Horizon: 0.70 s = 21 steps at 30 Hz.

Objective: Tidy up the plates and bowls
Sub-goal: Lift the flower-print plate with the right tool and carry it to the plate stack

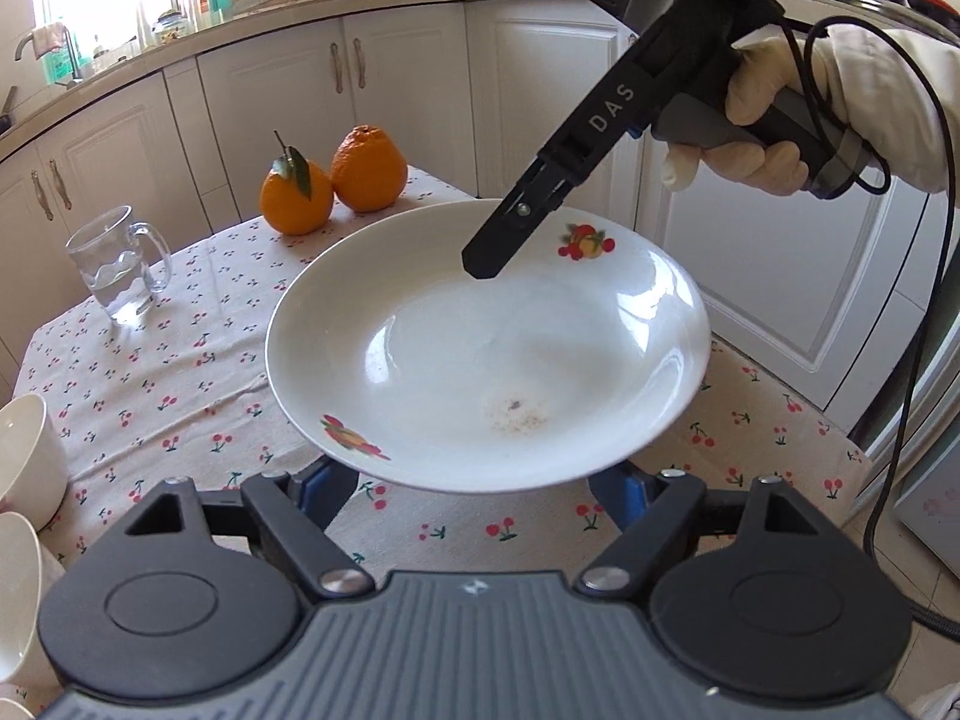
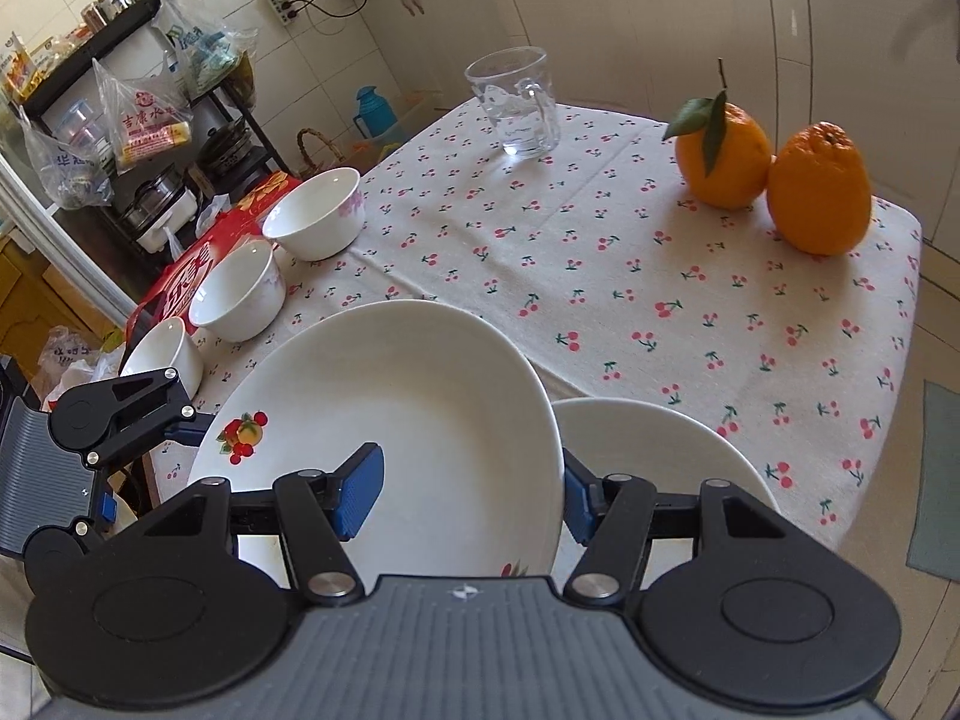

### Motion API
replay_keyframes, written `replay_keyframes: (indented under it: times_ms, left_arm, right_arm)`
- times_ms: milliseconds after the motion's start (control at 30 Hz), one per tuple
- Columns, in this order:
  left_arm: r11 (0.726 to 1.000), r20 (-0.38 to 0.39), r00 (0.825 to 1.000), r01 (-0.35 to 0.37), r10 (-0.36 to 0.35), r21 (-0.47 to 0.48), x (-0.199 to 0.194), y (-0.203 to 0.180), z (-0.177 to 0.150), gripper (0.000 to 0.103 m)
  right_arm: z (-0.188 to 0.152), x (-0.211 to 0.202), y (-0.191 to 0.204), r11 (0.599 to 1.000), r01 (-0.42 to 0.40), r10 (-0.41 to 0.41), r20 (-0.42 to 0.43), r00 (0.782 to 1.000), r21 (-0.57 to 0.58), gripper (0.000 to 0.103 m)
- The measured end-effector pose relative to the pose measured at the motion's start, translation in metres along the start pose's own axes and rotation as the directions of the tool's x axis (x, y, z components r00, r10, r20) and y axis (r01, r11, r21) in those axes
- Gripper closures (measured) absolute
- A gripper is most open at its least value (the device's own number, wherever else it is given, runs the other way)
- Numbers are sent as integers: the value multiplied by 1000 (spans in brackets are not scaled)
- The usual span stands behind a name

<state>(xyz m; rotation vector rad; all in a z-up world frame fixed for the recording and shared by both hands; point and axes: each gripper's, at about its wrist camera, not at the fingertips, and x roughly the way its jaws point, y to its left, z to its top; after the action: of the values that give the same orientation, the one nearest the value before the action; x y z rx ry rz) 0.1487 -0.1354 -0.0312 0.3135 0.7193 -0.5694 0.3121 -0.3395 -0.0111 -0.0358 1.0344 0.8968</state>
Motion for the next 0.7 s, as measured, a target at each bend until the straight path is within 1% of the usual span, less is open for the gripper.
replay_keyframes:
  times_ms: [167, 267, 400, 700]
  left_arm:
    - [999, -4, 1000, 30, -30, 19, 12, -6, 8, 20]
    - [999, -4, 1000, 26, -26, 30, 17, -9, 11, 20]
    - [998, 0, 1000, 17, -17, 56, 23, -11, 14, 20]
    - [996, -7, 1000, 24, -24, 88, 29, -15, 18, 20]
  right_arm:
    - [-16, -9, -15, 999, 31, -31, 11, 999, 39, 37]
    - [-24, -12, -24, 997, 48, -49, 18, 999, 64, 37]
    - [-32, -15, -35, 995, 49, -52, 31, 998, 90, 37]
    - [-42, -18, -44, 992, 53, -59, 47, 997, 114, 36]
